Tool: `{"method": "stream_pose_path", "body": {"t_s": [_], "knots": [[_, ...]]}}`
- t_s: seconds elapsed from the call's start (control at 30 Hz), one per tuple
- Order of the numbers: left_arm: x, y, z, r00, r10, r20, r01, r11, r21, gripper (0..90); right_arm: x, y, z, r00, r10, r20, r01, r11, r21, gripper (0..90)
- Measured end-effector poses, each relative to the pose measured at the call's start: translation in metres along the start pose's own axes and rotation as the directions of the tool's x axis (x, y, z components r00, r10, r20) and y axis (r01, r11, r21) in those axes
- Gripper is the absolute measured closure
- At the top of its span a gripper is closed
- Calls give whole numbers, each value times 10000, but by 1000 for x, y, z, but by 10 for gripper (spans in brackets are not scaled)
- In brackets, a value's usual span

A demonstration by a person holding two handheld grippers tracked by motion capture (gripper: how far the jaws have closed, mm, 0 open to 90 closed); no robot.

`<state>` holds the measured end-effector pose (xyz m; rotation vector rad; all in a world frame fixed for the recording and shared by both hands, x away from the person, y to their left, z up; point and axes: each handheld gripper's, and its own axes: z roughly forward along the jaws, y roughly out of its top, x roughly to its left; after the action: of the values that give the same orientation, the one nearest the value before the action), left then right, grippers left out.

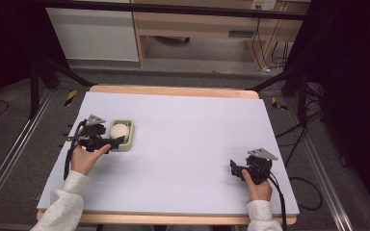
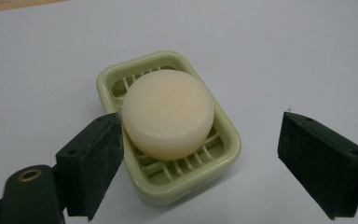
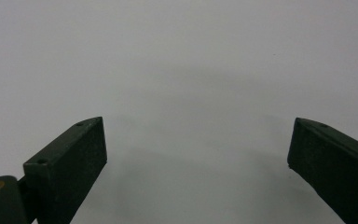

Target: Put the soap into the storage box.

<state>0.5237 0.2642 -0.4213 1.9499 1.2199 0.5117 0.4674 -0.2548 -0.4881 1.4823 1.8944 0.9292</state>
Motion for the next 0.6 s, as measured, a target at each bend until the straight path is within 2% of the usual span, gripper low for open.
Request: {"method": "stream_pose_path", "body": {"t_s": [0.17, 0.2, 0.4, 0.47, 0.57, 0.6], "knots": [[0, -13, -9, 9999, -129, -52, 127, 9994, -330, 164, 0, 0, 0, 10000, 26, -33, -26, 10000, -33, 49], [1, -19, -13, 9996, -263, -82, 259, 9985, -474, 170, 0, 0, 0, 10000, 38, -12, -38, 10000, -33, 49], [2, -34, -20, 9993, -363, -104, 355, 9973, -640, 181, 0, 0, 0, 10000, 7, 27, -7, 10000, -62, 48], [2, -45, -22, 9990, -437, -104, 431, 9976, -542, 180, 0, 0, 0, 10000, 45, -22, -45, 10000, -69, 48], [4, -53, -23, 9985, -530, -126, 523, 9975, -474, 182, -1, 0, 0, 10000, 48, -44, -48, 10000, -62, 48], [6, -60, -24, 9980, -584, -256, 575, 9977, -358, 182, -1, 0, 0, 10000, 36, -65, -37, 10000, -61, 48]]}}
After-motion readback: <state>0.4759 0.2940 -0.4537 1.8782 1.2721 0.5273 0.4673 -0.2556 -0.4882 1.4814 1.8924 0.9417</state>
